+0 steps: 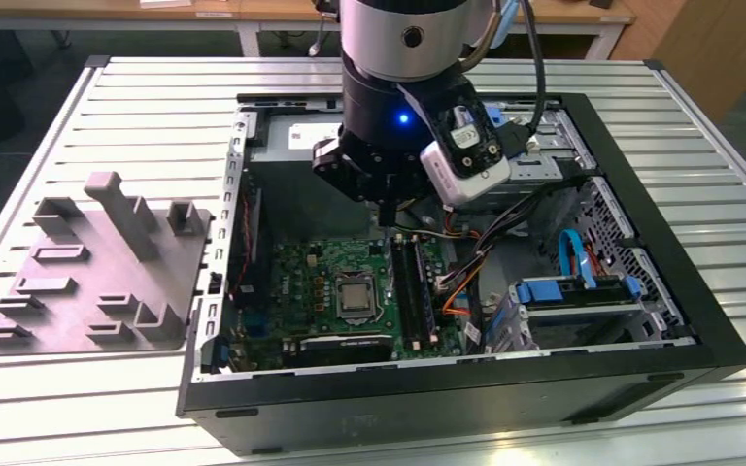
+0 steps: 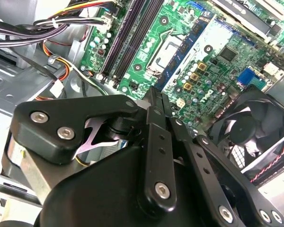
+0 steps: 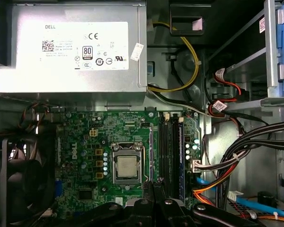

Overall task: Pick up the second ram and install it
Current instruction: 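Insert the second ram into the second slot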

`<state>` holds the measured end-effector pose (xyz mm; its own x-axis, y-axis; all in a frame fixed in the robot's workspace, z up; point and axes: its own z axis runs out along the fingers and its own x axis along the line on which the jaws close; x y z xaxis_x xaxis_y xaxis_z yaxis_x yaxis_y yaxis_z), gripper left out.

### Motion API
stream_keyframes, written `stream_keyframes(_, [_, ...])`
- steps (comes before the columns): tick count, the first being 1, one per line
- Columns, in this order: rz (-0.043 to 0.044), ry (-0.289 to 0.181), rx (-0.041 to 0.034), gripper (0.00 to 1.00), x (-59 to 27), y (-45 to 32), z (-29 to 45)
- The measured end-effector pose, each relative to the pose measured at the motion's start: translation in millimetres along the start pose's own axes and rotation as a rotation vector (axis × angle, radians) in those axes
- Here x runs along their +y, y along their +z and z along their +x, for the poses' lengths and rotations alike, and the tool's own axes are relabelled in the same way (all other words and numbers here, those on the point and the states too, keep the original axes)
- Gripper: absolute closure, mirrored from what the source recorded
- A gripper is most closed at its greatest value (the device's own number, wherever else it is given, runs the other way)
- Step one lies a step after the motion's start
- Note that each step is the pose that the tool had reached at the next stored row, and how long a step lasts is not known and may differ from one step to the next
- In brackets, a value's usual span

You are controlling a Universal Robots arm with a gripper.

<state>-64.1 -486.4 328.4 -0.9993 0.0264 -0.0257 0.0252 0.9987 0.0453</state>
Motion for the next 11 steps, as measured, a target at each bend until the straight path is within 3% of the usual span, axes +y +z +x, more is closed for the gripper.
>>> stream_keyframes(11, [0.0003,0.0,0.0001,0.89,0.0,5.4,-9.0])
